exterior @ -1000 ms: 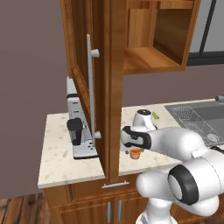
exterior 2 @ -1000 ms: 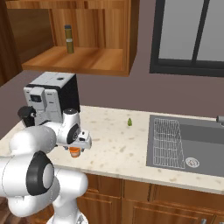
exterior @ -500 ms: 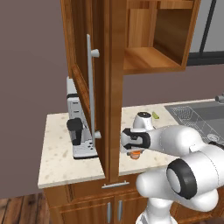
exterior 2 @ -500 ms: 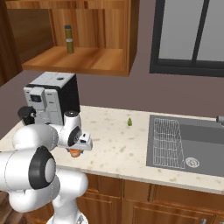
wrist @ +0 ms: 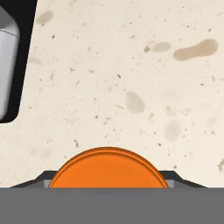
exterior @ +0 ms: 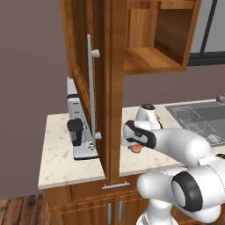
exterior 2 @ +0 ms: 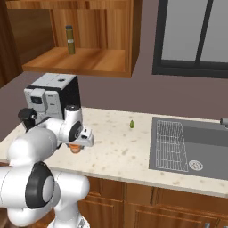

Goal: Pick the jam and bar from the counter and place them in the cabinets closest to them.

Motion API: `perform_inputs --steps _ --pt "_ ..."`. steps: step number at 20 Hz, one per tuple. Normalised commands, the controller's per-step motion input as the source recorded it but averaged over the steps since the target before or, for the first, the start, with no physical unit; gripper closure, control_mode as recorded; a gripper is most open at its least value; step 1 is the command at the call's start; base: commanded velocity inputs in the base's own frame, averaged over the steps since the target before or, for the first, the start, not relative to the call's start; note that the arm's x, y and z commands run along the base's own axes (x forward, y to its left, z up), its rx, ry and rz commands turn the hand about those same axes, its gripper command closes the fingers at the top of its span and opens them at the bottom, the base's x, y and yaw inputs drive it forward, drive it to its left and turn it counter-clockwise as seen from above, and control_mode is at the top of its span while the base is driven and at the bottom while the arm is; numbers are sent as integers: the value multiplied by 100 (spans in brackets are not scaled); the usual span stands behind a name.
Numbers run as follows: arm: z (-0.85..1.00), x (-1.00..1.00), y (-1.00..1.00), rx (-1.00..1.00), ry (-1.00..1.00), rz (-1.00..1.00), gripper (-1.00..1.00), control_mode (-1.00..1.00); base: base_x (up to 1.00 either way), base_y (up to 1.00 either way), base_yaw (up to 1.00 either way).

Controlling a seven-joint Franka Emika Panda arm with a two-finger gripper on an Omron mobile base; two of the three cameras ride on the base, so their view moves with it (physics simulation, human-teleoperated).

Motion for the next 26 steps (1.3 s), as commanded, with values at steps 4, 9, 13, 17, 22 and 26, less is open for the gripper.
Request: perform_inputs --steps 4,9,13,17,22,26 --pt "61 -5 0 0 -2 0 100 -100 0 0 0" --pt "62 -14 0 0 -4 0 100 -100 0 0 0" --pt "63 -24 -4 0 -9 0 100 -100 0 0 0" --pt "61 -31 -9 0 -11 0 100 -100 0 0 0" --pt "65 -30 -12 0 -13 0 100 -100 0 0 0" --pt "72 -23 -14 2 -15 0 100 -100 0 0 0"
